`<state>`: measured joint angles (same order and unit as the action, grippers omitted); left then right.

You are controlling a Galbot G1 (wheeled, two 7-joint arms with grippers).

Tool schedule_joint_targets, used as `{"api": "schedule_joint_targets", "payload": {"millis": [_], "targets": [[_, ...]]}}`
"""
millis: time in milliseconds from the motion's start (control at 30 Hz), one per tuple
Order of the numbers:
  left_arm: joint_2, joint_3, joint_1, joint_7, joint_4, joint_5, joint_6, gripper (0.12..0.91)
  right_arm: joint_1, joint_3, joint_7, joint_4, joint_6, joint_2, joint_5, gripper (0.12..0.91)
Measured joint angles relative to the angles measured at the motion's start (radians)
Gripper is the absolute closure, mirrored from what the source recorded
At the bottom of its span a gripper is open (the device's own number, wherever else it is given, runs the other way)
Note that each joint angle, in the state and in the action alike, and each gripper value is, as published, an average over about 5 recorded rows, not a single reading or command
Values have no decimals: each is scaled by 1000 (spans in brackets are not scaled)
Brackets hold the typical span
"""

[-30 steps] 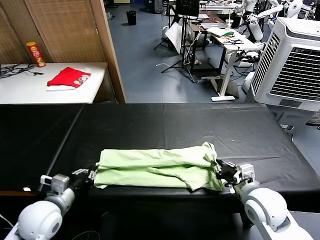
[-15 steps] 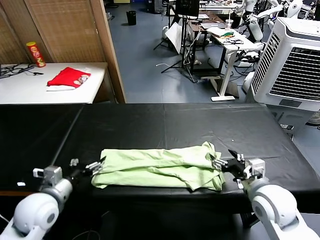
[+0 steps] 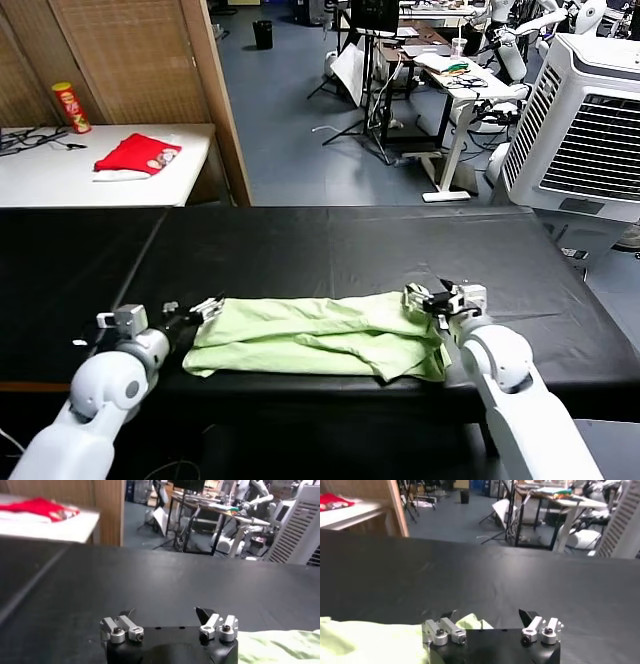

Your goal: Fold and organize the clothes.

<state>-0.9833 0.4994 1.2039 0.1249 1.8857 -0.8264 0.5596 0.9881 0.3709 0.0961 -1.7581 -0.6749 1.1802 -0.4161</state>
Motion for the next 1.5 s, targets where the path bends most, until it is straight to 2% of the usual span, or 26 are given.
{"api": "schedule_joint_targets", "payload": {"millis": [233,300,400,633,733,833,933,1033,1067,1167,1300,1400,1500], "targets": [[-15,-23,-13,-26,-51,15,-3,239,-18,-11,-1,53,5,36,17,228],[-19,-28,-16,-33,-61,24,-10,279,-17,-11,-6,59,7,40,24,240],[-26,-35,-22,-33,-78,38,-22,407,-14,-10,-15,66,15,46,37,325],[-47,-36,-14,-21,-92,101,-77,792,-2,-6,2,85,76,76,76,706],[-56,-37,-7,-20,-89,163,-105,884,4,-2,19,95,110,94,96,829],[-61,-38,-6,-18,-85,216,-113,893,10,3,25,97,129,108,103,852],[-62,-37,-7,-24,-83,242,-115,899,18,8,14,91,134,114,98,814],[-61,-33,-13,-34,-82,255,-121,867,26,17,-7,79,138,112,96,701],[-59,-31,-15,-36,-82,257,-122,834,29,20,-13,73,139,110,96,651],[-50,-21,-13,-41,-78,259,-123,688,44,32,-27,48,139,99,92,500],[-30,1,5,-50,-60,249,-118,453,78,53,-35,-8,137,76,81,295],[-23,22,29,-53,-38,218,-112,310,114,72,-40,-61,136,62,76,237],[-31,42,63,-55,-6,188,-110,244,157,89,-45,-117,136,59,75,228]]}}
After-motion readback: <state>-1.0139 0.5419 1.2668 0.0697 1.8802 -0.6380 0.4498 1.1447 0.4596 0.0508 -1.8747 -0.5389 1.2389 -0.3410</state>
